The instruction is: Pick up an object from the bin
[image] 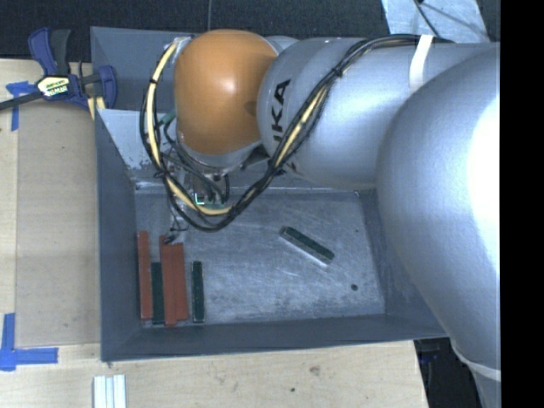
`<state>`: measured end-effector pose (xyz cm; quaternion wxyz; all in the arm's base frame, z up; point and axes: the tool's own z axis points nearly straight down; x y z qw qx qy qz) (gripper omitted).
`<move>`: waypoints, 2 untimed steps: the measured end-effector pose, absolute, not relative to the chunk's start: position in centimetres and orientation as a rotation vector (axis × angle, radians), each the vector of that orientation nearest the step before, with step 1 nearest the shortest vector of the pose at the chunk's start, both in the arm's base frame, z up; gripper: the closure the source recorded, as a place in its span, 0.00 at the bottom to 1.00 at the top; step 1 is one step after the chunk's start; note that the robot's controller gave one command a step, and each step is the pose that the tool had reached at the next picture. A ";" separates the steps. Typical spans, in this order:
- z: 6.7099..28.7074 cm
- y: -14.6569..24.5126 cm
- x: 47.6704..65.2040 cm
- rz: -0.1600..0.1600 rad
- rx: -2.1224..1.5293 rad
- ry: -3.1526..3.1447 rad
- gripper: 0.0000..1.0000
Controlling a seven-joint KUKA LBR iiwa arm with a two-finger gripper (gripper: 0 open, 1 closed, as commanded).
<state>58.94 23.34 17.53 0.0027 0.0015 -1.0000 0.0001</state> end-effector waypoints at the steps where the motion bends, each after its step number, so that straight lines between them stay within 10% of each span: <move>1: 6.6 21.9 57.3 0.001 0.131 -3.132 0.00; 2: 7.4 22.0 57.8 -0.005 0.127 -3.148 1.00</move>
Offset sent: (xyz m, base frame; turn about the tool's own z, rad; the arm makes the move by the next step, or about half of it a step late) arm -0.0150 -0.0139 -0.1053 -0.0809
